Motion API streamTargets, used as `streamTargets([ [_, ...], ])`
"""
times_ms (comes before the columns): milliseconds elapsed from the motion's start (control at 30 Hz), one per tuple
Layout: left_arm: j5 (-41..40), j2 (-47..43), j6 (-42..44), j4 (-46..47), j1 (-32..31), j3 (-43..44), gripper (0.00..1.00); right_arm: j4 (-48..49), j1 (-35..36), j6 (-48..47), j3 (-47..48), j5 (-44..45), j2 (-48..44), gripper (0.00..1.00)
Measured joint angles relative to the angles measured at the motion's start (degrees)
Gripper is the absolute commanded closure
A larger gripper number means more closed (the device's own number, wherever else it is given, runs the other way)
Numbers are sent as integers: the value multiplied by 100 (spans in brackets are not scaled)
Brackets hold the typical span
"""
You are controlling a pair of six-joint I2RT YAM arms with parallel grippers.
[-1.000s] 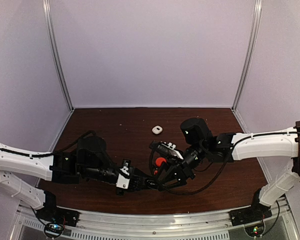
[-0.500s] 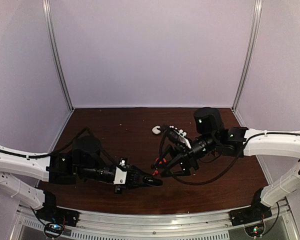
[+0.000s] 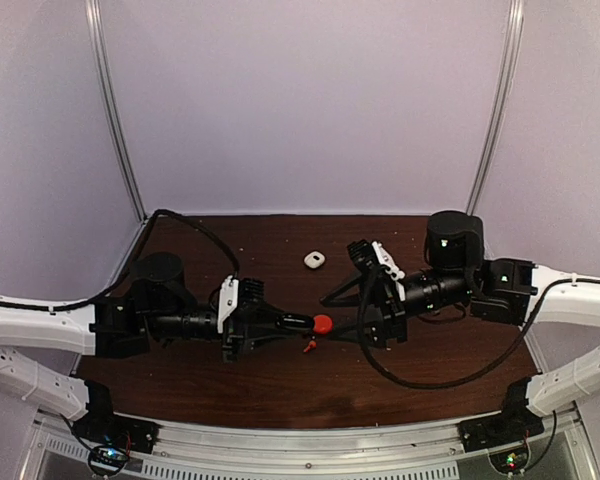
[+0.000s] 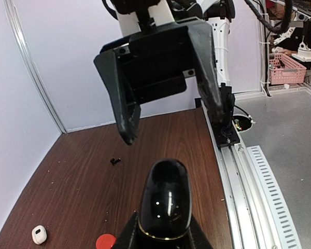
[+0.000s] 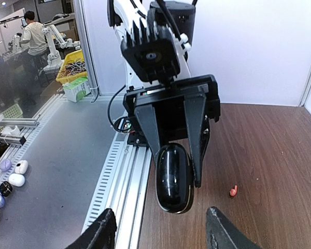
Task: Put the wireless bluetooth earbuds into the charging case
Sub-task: Pass from the left arm to the right
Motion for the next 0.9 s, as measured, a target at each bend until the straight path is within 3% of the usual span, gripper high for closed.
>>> streamTargets([
  [367, 190, 166, -315, -15, 35, 44, 98, -575, 284, -586, 339, 892, 413, 50],
  [900, 164, 310, -402, -28, 35, 175, 96, -962, 494, -887, 586, 1180, 706, 78],
])
